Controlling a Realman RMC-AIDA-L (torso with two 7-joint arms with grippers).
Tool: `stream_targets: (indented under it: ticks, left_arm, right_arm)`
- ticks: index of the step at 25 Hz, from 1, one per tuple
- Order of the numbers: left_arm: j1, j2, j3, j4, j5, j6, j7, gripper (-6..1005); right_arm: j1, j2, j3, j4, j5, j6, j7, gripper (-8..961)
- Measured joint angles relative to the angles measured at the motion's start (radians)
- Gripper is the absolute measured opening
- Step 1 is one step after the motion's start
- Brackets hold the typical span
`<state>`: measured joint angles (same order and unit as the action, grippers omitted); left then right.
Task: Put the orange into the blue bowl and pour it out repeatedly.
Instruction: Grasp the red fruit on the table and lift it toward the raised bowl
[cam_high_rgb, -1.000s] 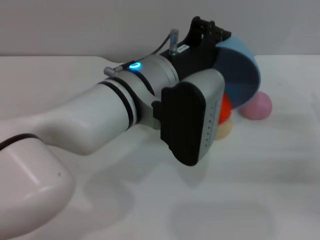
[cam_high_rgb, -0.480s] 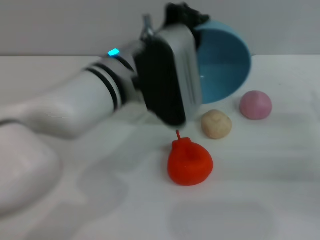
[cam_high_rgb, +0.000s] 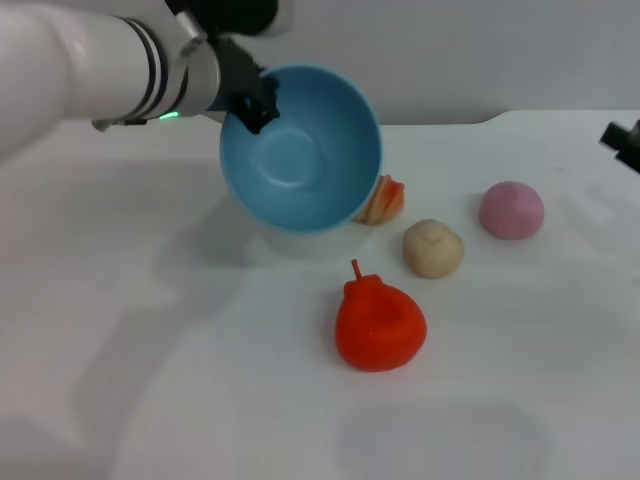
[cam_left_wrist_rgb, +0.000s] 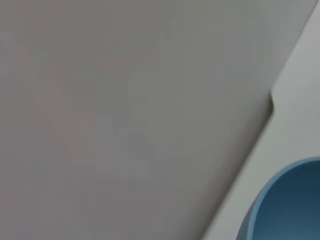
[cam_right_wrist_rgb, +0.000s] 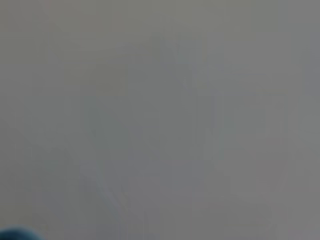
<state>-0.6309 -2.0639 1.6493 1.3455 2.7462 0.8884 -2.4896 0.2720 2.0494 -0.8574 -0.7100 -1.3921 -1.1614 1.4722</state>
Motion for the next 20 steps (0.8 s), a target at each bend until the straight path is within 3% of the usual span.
stream_targets:
  ticks: [4, 5, 7, 9, 17, 20]
  left_arm:
    - [-0.077, 0.002, -0.163, -0.078, -0.158, 0.176, -0.005, 0]
    - [-0.077, 0.002, -0.163, -0.078, -0.158, 0.176, -0.005, -1]
    - [-0.125, 0.007, -0.32, -0.171, -0.244, 0.291, 0.018, -1]
    - [-0.128, 0.007, -0.376, -0.202, -0.255, 0.314, 0.023, -1]
    - [-0.043, 0.005, -0.39, -0.292, -0.59, 0.181, 0.17, -1]
    - [-0.04, 0.005, -0.383, -0.304, -0.604, 0.147, 0.178, -2]
  right_arm:
    - [0.005, 0.005, 0.002, -0.137, -0.166, -0.004, 0.139, 525]
    - [0.005, 0.005, 0.001, -0.161, -0.189, -0.009, 0.16, 525]
    - [0.008, 0.005, 0.005, -0.215, -0.259, -0.024, 0.224, 524]
    - [0.019, -0.001, 0.021, -0.263, -0.351, -0.051, 0.307, 524]
    - [0.122, -0.049, 0.091, -0.299, -0.578, -0.231, 0.536, 518]
    - [0.174, -0.053, 0.066, -0.28, -0.649, -0.317, 0.564, 516]
